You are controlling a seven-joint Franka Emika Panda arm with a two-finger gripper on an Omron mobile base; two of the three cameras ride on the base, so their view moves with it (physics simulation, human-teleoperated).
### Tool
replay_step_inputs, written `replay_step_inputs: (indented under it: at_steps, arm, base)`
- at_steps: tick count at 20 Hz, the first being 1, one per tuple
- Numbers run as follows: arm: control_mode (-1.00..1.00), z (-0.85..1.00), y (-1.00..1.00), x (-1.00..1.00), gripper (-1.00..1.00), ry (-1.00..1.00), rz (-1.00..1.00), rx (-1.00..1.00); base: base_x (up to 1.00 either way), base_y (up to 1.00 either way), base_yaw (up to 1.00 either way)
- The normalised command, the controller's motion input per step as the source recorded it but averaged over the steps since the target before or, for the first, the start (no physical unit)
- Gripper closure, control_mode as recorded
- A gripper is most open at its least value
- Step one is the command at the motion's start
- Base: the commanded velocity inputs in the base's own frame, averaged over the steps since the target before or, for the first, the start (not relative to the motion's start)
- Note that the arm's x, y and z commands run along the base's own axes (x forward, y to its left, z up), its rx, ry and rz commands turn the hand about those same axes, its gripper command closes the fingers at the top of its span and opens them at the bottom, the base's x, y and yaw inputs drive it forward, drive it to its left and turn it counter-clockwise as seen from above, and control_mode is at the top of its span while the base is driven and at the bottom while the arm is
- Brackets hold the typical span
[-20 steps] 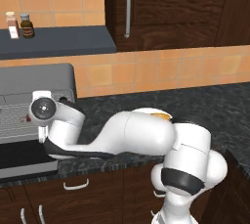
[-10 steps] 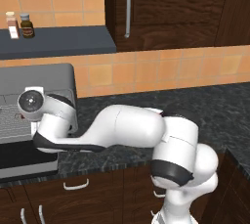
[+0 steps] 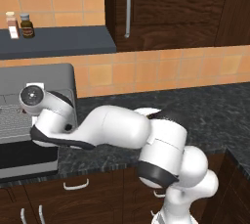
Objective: Pick up the kebab skewer and baguette bread, and place them inside the toaster oven. Close the toaster oven door and start by setting the timer.
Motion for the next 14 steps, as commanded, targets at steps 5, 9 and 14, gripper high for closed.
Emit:
replay_step_inputs:
  at_steps: [5,9,14]
  arm:
    - [-1.0,-0.04,0.05,0.26,1.0,0.0,0.0,0.0]
    - [-1.0,-0.07,0.05,0.21,1.0,0.0,0.0,0.0]
    - [-1.0,-0.25,0.16,0.12,1.0,0.01,0.0,0.0]
  base:
    - [0.0,0.0,0.0]
    - [0.0,0.0,0.0]
    - [0.0,0.0,0.0]
